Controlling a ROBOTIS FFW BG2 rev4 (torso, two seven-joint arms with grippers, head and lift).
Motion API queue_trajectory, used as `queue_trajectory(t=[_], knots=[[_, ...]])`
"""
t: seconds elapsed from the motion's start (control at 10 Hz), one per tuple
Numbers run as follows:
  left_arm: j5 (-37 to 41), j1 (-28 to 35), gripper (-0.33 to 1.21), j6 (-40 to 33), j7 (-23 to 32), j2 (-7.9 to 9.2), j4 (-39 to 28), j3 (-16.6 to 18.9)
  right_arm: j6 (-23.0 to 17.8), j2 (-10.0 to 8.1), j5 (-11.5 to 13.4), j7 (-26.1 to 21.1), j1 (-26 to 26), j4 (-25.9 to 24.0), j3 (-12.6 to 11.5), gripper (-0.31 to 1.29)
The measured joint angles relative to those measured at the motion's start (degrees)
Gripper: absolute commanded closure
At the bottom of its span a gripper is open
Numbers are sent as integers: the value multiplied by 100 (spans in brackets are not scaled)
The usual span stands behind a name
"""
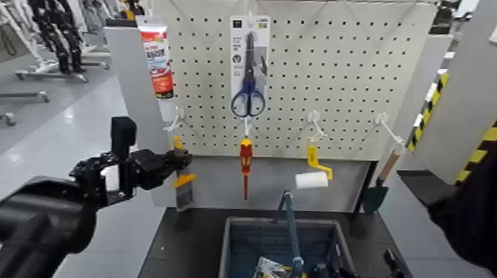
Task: Put the yellow paint brush into the crate.
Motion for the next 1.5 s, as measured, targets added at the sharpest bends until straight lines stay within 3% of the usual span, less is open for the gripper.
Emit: queue_trajectory(t=[0.6, 0.9, 1.2, 1.5], knots=[[-74, 1081, 111, 569, 238, -295, -2064, 744, 15, -19, 4, 0, -17, 32, -19, 13], [-56, 1403, 111, 1118, 241, -429, -2735, 887, -40, -27, 0, 0, -34, 60, -31, 13], [450, 1553, 111, 1180, 147, -714, -2791, 899, -75, -9, 0, -1, -33, 90, -31, 13], [1587, 1511, 111, 851, 309, -716, -2340, 522, -73, 2, -2, 0, -35, 113, -16, 13]])
